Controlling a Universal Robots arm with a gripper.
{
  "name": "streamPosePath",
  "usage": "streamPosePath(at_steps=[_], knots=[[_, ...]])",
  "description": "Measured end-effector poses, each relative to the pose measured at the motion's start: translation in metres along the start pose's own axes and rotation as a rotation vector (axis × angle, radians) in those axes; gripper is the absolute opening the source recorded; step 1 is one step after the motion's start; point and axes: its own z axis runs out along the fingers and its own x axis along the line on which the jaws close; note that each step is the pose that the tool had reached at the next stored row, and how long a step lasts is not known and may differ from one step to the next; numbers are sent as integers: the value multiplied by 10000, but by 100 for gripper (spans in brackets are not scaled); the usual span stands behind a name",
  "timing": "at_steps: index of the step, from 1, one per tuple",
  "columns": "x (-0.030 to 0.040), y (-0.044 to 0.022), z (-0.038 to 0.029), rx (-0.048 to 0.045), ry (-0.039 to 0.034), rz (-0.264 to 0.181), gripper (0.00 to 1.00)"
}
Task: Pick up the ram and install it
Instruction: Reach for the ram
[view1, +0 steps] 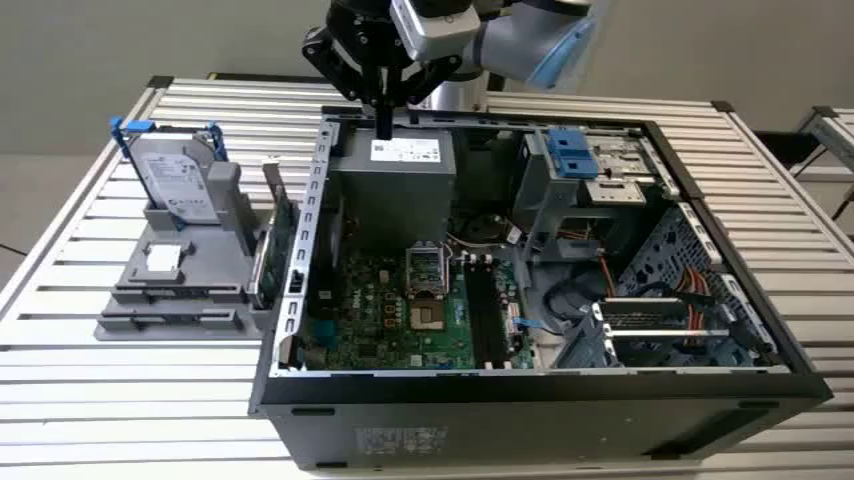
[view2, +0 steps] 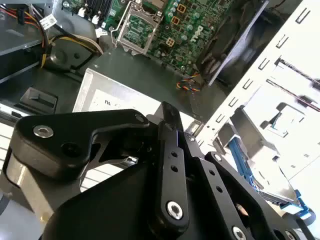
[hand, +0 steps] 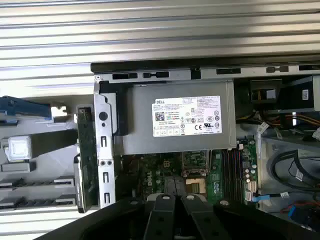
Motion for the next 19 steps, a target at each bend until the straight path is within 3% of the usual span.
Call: streamPosePath(at_steps=[19], knots=[[-84, 5, 2, -25, 58, -92, 0]])
